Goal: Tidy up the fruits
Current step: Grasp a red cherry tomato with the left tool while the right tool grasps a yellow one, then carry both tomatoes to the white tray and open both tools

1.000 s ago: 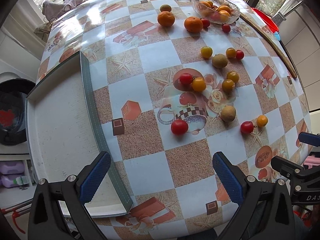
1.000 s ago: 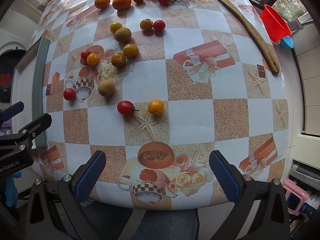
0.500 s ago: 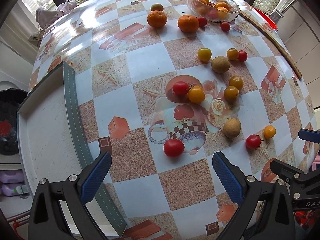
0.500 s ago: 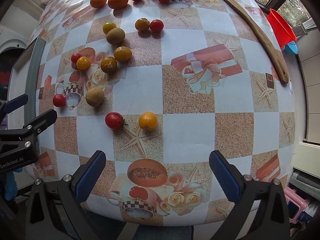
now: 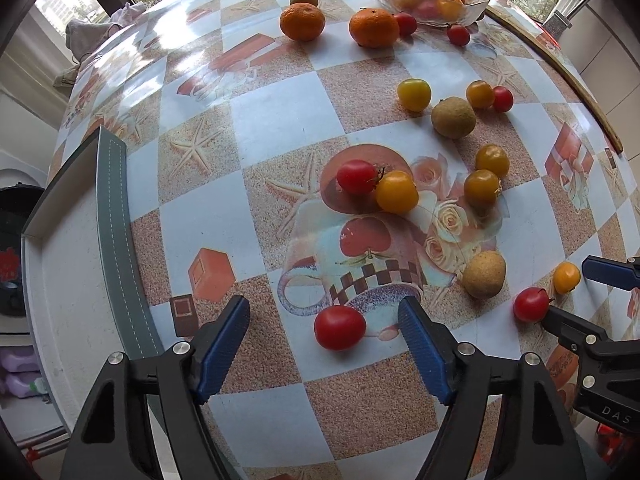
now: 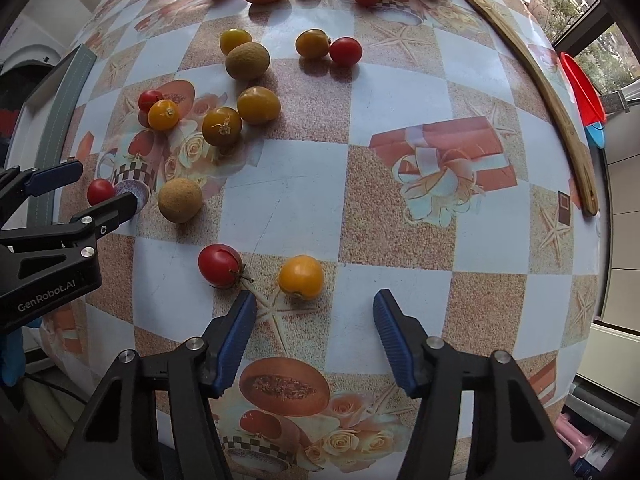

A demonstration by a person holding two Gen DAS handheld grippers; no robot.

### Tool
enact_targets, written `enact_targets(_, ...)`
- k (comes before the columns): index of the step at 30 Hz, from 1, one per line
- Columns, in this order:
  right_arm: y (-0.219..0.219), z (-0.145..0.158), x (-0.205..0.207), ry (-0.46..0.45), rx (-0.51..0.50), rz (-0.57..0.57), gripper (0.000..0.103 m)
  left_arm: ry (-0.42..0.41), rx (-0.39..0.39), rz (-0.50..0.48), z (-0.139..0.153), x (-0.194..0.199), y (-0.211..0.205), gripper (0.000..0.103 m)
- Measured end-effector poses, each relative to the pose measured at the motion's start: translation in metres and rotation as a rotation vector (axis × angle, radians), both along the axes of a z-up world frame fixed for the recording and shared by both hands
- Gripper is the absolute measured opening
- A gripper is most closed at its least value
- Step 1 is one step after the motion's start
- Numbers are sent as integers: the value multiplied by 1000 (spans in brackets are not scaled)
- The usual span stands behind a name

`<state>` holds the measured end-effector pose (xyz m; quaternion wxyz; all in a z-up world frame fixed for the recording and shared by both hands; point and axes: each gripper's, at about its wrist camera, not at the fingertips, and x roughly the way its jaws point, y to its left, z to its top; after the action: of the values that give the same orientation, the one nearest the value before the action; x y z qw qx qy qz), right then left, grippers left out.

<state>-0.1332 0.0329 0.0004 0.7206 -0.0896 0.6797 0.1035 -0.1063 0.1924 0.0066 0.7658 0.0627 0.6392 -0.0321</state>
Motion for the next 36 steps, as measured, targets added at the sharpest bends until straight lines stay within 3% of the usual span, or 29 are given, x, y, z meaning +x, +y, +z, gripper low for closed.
enact_targets(2,4,0,1,-10,-5,10,64,-3,-31,-1,1,4,-3,65)
enact_targets(4,12,0,3,-24,-29,26,53,-4,-62,-14,3,1,-6,49)
enact_targets(5,13,1,4,-30,-27,35,39,-9,-70,-23,4,0,-8,45)
enact_targets(6,14,3,5,-36,-22,41,21,-13,-73,-30,5,-1,-10,34)
enact_targets(7,14,5,5,-32,-12,47,21,-10,-76,-32,6,-1,-10,23)
enact_targets(10,14,6,8,-22,-6,32,21,12,-145,0,11,0,-5,23)
enact_targets(16,0,18,12,-15,68,-49,22,-15,-205,46,30,-5,14,23)
enact_targets(24,5,42,11,-41,115,-52,22,-62,-220,72,56,-19,41,23)
enact_targets(36,64,74,-1,-62,165,60,22,-118,-228,225,75,-41,104,23)
